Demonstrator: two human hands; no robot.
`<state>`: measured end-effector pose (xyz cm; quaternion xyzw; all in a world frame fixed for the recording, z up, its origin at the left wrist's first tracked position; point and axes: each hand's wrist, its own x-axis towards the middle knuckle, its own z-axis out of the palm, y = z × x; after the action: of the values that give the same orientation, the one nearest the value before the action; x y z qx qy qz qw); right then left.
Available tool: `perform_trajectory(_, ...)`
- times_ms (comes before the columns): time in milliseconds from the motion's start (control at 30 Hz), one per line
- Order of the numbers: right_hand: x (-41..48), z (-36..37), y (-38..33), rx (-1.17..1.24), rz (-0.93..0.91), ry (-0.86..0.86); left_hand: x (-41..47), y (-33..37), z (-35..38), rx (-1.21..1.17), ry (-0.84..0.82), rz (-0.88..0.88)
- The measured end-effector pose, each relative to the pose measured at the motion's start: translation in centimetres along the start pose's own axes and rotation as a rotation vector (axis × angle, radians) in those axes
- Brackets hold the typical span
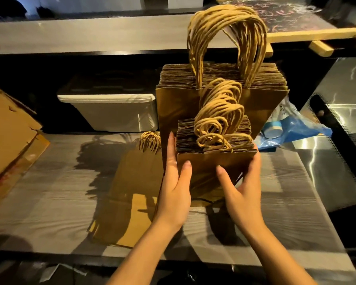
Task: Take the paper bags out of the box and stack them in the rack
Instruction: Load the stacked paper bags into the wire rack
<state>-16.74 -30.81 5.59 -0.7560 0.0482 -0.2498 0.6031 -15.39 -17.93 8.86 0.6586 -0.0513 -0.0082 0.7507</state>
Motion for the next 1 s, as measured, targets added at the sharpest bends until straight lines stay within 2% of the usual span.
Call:
perform_trajectory(200,0.7,1.2,-2.0,0.093,0.099,0.049,0.5,1.2,1.1,0.125,0.052,-0.062)
perform_trajectory(433,-0.5,1.4,-1.0,0.031,0.047,0.046,0.0,-0.1,-0.1,0.17,0.03,-0.09)
perform_trajectory(533,-1.5,1.3,-1.2,-0.07,-0.124,0.123,-0.5,-0.7,-0.7,0.162,0.02,-0.101)
perform_trajectory(667,-2.0,1.2,-1.6,-0.225,-0.619,0.175,-0.9,-1.6,-2.6,0.191,0.022,-0.122)
perform_trajectory(733,-2.4,1.8,-1.8,-0.191,-0.766,0.07,-1.0,-2.4,-4.1,0.216,0.046,-0.136)
perform_trajectory(800,-3.0,2.8,-2.1,-0.151,-0.777,-0.108,-1.0,-3.6,-6.1,0.321,0.109,-0.166)
perform_trajectory(900,-4.0,4.3,-2.3,-0.119,-0.607,-0.43,-0.9,-5.6,-9.4,0.5,0.235,-0.336)
perform_trajectory(1000,-5.2,6.0,-2.3,-0.073,-0.279,-0.689,-1.5,-6.8,-12.6,0.601,0.319,-0.54)
